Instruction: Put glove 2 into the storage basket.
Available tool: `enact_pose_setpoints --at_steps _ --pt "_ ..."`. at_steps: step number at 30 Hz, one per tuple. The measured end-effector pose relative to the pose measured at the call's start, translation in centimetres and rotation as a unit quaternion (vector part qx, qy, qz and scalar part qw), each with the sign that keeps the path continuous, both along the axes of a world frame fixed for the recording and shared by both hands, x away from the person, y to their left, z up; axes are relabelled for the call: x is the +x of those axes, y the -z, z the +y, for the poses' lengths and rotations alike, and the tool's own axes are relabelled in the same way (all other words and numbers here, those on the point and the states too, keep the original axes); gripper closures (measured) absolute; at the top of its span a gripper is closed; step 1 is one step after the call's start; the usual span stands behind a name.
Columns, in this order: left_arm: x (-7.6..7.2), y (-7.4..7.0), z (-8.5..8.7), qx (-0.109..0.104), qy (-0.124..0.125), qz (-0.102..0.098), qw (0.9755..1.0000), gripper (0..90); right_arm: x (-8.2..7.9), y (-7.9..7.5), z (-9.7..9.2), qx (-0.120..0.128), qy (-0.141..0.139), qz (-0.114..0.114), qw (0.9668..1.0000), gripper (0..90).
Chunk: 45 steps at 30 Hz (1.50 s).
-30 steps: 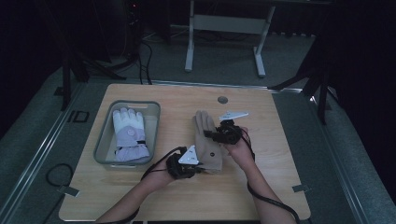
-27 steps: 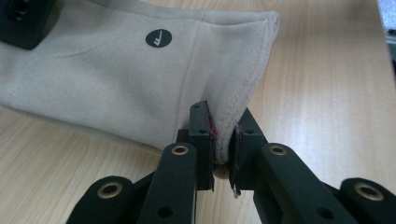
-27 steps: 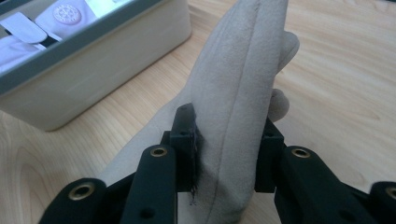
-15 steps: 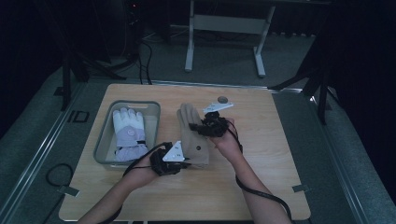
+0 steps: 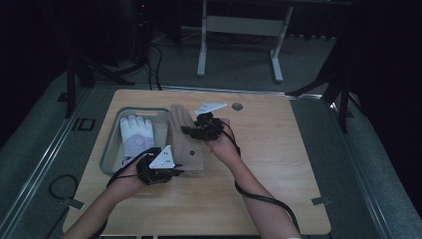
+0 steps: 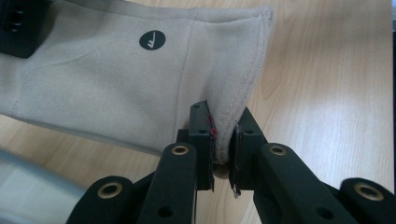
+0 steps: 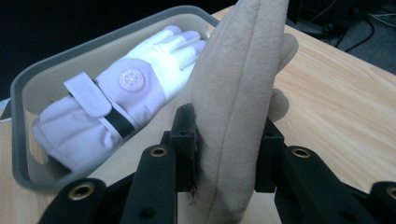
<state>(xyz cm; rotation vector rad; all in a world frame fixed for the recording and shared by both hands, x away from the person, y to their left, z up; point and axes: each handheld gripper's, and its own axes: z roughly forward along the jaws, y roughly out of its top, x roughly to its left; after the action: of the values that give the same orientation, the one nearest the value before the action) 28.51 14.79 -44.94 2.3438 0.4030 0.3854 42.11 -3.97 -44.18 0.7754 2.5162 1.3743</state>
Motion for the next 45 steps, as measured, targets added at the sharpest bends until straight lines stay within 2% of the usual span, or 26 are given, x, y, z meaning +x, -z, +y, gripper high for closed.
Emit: enact_pose_setpoints --at_steps 1,2,3,5,8,11,15,17,18,20,26,30,34,36,41,45 --pt "0.0 0.0 0.0 0.0 0.0 0.0 1.0 82.0 0.0 0.0 0.0 0.0 0.0 0.0 1.0 68.2" --pt "-0.1 -0.1 0.7 0.0 -0.007 0.001 1.0 82.0 0.1 -0.3 1.0 0.003 -0.006 0.0 1.0 68.2" --pt "-0.1 -0.1 0.7 0.0 -0.007 0.001 1.0 82.0 0.2 -0.4 1.5 0.002 -0.009 0.001 1.0 68.2" --pt "-0.2 -0.3 1.9 0.0 -0.016 0.001 0.9999 82.0 0.4 -0.5 2.4 0.011 -0.015 0.007 0.9998 68.2" --pt "-0.4 -0.3 3.2 0.002 -0.026 0.002 0.9996 81.9 0.5 -0.4 3.8 0.008 -0.022 0.004 0.9997 68.1" --pt "-0.7 -0.3 4.4 0.001 -0.039 0.007 0.9992 81.9 0.7 0.2 5.5 -0.01 -0.028 0.002 0.9996 68.2" --pt "-1.0 -0.4 5.7 0.009 -0.054 0.003 0.9985 81.9 1.0 0.6 7.3 -0.002 -0.04 0.014 0.9991 68.1" --pt "-1.0 -0.5 6.5 0.008 -0.062 0.005 0.998 81.9 1.1 0.7 8.5 -0.008 -0.044 0.011 0.9989 68.1" --pt "-1.0 -0.5 6.5 0.008 -0.062 0.005 0.998 81.9 1.1 0.7 8.5 -0.008 -0.044 0.011 0.9989 68.1" --pt "-1.1 -0.6 7.8 0.017 -0.074 0.003 0.9971 81.9 1.4 0.7 10.4 -0.01 -0.053 0.009 0.9985 68.1" --pt "-1.1 -0.5 10.0 0.018 -0.098 0.003 0.995 81.8 1.8 0.8 13.4 -0.01 -0.064 0.011 0.9978 68.1" --pt "-0.7 0.2 10.8 0.018 -0.112 0.014 0.9934 81.8 2.5 1.6 14.9 -0.009 -0.069 0.025 0.9973 68.0" --pt "-0.1 1.4 11.2 0.012 -0.126 0.036 0.9913 81.8 3.3 2.9 15.6 -0.024 -0.067 0.045 0.9964 67.5" --pt "0.1 1.7 11.2 0.012 -0.129 0.038 0.9909 81.8 3.6 3.6 15.7 -0.028 -0.063 0.053 0.9962 67.0" --pt "0.5 2.1 10.7 0.02 -0.134 0.04 0.9899 81.7 3.7 4.4 16.0 -0.062 -0.056 0.041 0.9957 65.6" --pt "0.9 2.3 10.6 0.016 -0.139 0.05 0.989 81.6 3.9 4.5 16.0 -0.062 -0.045 0.047 0.9959 63.0"
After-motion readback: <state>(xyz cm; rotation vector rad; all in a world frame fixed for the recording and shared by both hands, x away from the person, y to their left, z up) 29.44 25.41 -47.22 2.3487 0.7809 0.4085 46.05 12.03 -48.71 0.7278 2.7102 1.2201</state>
